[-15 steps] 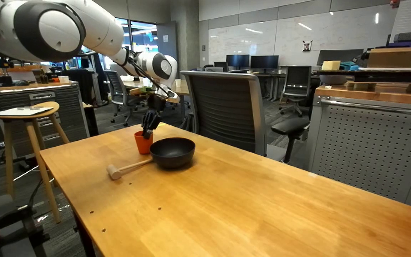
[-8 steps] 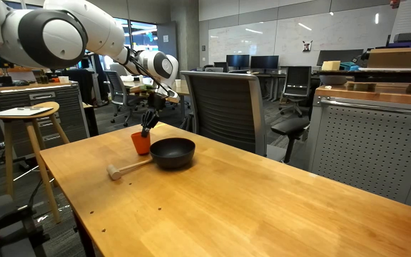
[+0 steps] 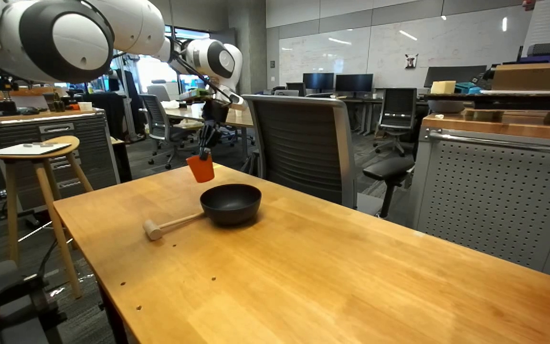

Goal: Put the cup in the bowl

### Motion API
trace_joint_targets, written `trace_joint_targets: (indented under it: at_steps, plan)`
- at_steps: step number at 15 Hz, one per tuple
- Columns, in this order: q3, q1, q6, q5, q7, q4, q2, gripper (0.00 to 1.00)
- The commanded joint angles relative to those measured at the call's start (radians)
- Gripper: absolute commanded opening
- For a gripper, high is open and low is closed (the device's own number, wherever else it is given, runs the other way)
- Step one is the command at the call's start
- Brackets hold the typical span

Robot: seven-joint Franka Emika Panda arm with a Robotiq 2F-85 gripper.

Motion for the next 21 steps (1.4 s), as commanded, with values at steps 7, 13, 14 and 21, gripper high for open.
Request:
trace_joint_targets:
  at_steps: [7,13,14,21]
  plan:
    - [-0.023,-0.14,0.02,0.053,0.333,-0.043,-0.056,0.01]
    - [0.007,-0.234,0.065,0.153,0.444,-0.138,-0.049,0.01]
    - [0.01,-0.244,0.078,0.172,0.436,-0.161,-0.048,0.01]
    - [0.028,-0.282,0.177,0.254,0.377,-0.326,-0.074,0.38]
